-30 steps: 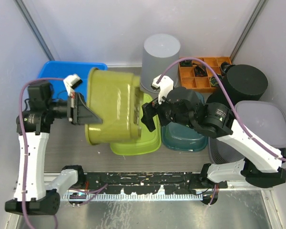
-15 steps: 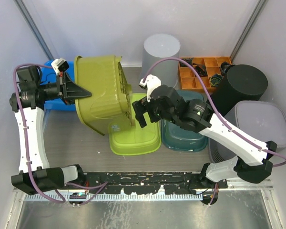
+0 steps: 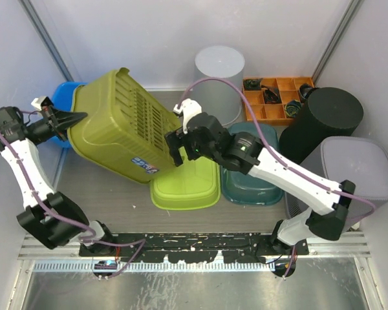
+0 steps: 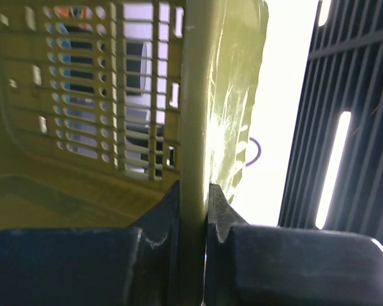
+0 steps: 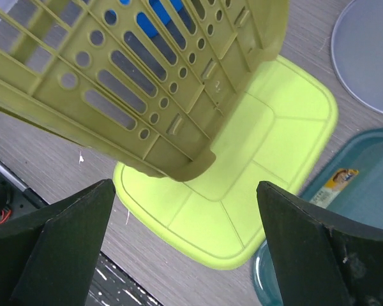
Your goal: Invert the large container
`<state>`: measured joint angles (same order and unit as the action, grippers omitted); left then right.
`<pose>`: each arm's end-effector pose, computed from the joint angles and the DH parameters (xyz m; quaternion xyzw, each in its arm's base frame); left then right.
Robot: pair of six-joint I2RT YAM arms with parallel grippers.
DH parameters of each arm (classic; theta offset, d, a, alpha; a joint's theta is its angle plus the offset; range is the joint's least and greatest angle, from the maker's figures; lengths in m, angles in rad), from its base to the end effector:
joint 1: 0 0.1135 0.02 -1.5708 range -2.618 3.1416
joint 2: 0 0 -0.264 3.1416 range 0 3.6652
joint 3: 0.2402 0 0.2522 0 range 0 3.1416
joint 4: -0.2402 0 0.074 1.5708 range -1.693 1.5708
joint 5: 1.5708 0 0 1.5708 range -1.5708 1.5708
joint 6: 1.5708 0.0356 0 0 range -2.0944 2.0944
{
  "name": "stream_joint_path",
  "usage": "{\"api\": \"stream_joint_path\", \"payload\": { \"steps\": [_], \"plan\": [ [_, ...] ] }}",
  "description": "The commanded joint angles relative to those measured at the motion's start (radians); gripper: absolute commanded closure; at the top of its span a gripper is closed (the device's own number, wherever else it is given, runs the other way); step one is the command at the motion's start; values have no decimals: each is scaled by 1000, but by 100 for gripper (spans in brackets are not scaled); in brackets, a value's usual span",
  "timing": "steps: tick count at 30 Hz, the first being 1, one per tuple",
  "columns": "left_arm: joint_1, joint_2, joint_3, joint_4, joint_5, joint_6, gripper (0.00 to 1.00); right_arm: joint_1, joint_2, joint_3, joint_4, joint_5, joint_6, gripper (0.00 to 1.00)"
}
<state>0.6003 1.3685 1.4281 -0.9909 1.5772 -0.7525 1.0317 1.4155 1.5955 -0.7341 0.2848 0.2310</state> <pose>0.2280 0.1129 0.3874 -0.2450 0.6614 -0.6883 0.1697 0.1633 0.2535 0.4203 -0.2734 0.8233 0.1843 0.4621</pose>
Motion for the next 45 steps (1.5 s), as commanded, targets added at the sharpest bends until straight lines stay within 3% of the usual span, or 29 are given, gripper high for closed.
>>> {"api": "stream_joint_path", "payload": {
  "steps": [1,7,14,17,20,23,24,26,29,31,33,34,40,45],
  "plan": [
    [88,109,-114,116,133,-71,100,-2,51,28,170,-29,-11,0],
    [145,141,-180,297,133,-163,90,-1,153,57,372,-145,-5,0],
    [207,242,-261,458,131,-171,79,-2,299,199,397,-223,-2,0],
    [238,303,-253,473,129,-143,56,-2,343,240,393,-248,-7,0],
    [256,344,-234,465,125,-107,44,-2,381,269,388,-257,-8,0],
    [259,374,-181,364,111,-14,15,-2,400,280,386,-263,-7,0],
    [258,385,-156,308,107,33,14,-2,403,282,386,-263,-7,0],
    [258,413,-94,170,92,171,1,-1,408,281,383,-263,-7,0],
    [265,479,42,-49,61,374,1,-2,412,288,367,-268,-17,0],
    [282,546,171,-325,-5,641,2,-1,417,297,355,-263,-23,0],
    [285,654,322,-680,-46,1011,2,-2,424,310,345,-253,-31,0],
    [285,702,352,-773,-60,1068,1,-2,427,318,342,-241,-35,0],
    [298,798,393,-787,-218,1240,2,-2,451,371,394,-135,-76,0],
    [295,755,379,-713,-306,1250,1,-4,525,485,441,-96,-144,0]
  ]
}}
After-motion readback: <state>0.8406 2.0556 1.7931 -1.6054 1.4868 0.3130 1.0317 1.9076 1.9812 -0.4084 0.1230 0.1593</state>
